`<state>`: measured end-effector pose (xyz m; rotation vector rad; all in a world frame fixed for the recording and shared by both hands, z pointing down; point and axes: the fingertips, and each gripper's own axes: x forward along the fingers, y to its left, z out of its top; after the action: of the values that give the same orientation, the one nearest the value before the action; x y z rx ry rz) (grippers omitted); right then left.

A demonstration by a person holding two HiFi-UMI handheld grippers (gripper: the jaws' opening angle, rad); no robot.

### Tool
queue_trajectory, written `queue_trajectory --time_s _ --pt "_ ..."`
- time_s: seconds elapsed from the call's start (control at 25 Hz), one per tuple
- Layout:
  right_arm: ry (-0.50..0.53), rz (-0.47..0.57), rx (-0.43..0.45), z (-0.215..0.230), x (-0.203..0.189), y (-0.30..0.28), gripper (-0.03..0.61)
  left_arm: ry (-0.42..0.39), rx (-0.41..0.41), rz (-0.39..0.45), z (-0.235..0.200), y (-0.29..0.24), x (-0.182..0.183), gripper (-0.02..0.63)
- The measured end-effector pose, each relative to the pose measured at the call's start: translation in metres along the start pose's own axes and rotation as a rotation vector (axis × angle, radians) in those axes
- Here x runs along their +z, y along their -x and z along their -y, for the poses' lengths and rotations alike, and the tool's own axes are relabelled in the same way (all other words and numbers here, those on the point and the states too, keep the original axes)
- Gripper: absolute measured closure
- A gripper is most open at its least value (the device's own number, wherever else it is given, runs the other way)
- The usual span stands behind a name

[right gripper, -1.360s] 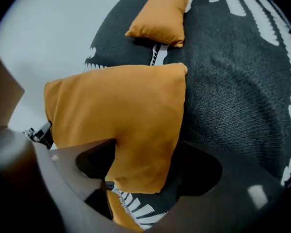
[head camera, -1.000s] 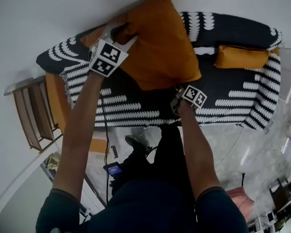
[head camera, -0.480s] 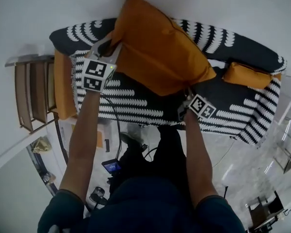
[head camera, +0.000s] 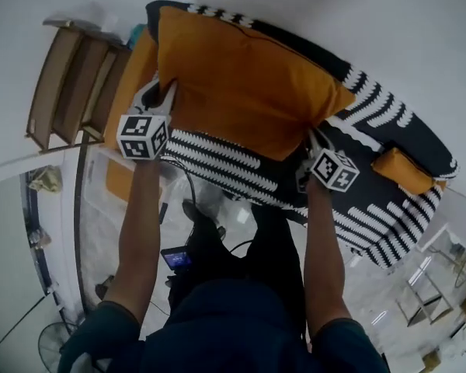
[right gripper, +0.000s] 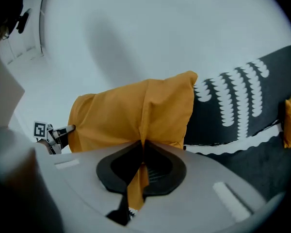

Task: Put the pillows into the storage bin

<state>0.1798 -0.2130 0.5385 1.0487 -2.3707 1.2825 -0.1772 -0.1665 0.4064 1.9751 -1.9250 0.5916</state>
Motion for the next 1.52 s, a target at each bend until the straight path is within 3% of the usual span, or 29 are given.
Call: queue_trajectory --time_s 0.44,0.76,1.12,1.52 --pt "0.164 -0.179 0.188 -0.219 -0.073 -0.088 0.563 0.216 0.317 0.025 -0.188 0.202 -0.099 0.545" --pt "0.156 -0.353 0.274 -0.351 -0.195 -0.133 0.563 0.304 0.518 -0.009 -0.291 0.348 -0.187 0.548" --pt "0.136 -0.572 0.261 -0.447 -0.377 -0.159 0.563 0.317 0.609 -0.133 -0.387 0.467 -0.303 0.552" --pt "0.049 -0.784 0.151 -0.503 -0.56 -0.161 0.563 0.278 0.607 -0.301 -0.462 0.537 -0.421 0.566"
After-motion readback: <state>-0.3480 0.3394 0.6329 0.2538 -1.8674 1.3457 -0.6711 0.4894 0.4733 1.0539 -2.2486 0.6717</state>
